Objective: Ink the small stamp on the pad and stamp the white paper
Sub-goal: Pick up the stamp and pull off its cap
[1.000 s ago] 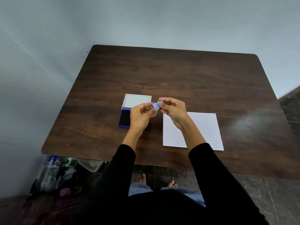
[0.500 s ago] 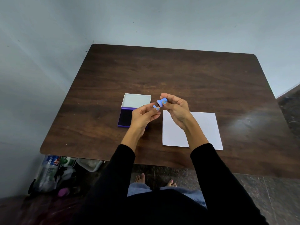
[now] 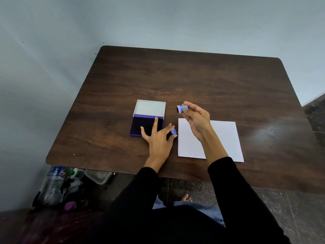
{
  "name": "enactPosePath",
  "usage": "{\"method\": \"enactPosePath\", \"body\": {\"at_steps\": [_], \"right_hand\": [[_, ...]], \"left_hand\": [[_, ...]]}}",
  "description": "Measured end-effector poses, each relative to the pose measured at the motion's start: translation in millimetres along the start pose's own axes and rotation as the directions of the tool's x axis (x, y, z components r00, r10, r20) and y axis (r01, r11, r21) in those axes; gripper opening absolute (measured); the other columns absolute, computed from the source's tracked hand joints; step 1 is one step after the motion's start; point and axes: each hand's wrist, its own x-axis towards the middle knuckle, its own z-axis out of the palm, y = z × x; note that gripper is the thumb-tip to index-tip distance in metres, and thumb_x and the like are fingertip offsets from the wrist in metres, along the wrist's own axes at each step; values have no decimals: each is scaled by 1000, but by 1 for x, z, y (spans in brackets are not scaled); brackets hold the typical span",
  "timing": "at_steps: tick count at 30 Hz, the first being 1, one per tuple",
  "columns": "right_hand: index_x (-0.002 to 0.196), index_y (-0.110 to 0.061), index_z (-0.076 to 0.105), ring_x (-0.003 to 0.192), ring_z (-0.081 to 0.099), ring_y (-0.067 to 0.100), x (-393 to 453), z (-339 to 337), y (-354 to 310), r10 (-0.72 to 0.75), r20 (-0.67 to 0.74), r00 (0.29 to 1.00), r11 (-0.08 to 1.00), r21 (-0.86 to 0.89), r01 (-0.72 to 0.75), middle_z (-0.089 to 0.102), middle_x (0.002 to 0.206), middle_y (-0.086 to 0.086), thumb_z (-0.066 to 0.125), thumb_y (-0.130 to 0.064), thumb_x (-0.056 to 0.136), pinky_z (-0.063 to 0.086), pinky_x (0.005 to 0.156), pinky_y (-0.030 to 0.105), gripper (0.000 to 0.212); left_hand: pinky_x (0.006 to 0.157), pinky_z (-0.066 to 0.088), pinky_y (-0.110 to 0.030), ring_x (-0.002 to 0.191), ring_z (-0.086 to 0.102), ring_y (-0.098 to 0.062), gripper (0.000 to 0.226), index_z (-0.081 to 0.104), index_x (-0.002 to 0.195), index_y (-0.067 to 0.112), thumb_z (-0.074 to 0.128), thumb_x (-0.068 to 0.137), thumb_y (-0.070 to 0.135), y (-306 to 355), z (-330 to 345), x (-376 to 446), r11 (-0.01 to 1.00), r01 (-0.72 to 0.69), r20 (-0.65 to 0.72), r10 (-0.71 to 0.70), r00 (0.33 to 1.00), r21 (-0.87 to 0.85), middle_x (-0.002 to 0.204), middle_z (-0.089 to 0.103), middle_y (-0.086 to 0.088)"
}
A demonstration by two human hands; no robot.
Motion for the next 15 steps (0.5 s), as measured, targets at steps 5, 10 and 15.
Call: {"method": "enactPosePath", "body": {"at_steps": [5, 10, 15], "right_hand": [[115, 0, 61, 96, 66, 22, -1, 1, 1, 100, 50, 994, 983, 150, -107, 66, 107, 13, 58, 0, 88, 56, 81, 26, 27], [101, -2, 63, 81, 72, 21, -3, 1, 1, 191, 167, 967, 878, 413, -244, 71, 92, 12, 54, -6, 92, 61, 74, 31, 13], [100, -3, 65, 80, 73, 21, -4, 5, 1, 231, 221, 948, 805, 504, -313, 75, 84, 12, 54, -8, 92, 61, 70, 29, 14]], "left_hand": [[110, -8, -59, 148, 6, -23, 41, 58, 128, 27, 63, 88, 33, -6, 6, -4, 994, -59, -1, 60, 998, 95, 152, 37, 2], [113, -2, -54, 148, -2, -20, 93, 24, 148, 22, 61, 75, 64, -18, -4, -1, 997, 6, -61, -1, 998, 72, 161, 7, -2], [115, 3, -52, 148, -2, -25, 126, 10, 150, 10, 57, 57, 80, -43, -20, 2, 984, 155, -198, -136, 971, 83, 161, 5, -11]]}}
